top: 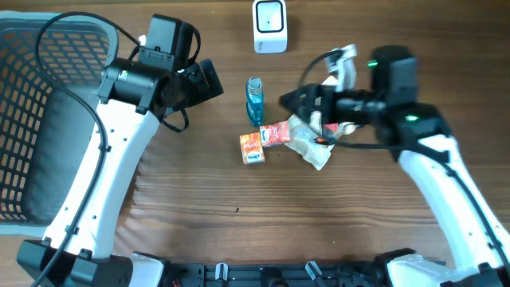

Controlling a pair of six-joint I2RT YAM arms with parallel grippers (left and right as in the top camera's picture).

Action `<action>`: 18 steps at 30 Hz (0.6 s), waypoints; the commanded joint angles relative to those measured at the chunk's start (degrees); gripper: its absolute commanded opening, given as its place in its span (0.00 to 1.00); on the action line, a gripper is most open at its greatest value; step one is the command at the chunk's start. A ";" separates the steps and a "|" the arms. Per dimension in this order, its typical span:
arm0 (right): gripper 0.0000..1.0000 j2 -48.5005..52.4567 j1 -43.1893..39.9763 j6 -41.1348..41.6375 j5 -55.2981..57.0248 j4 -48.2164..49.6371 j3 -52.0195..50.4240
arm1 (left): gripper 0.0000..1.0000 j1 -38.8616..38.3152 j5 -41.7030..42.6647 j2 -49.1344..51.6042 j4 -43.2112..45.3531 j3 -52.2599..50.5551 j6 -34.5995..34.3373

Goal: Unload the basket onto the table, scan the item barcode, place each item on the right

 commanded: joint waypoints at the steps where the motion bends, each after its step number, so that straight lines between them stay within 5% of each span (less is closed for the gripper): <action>1: 1.00 -0.11 5.22 1.81 20.31 -1.33 0.90 | 1.00 1.16 0.33 0.13 0.52 0.09 -0.33; 9: 0.95 0.11 7.19 4.15 23.74 -6.12 1.40 | 1.00 4.96 -1.27 -1.42 1.01 11.63 2.67; 18: 0.82 3.17 20.65 4.02 37.24 -0.87 1.38 | 1.00 23.02 1.81 -2.64 -1.99 14.45 -1.42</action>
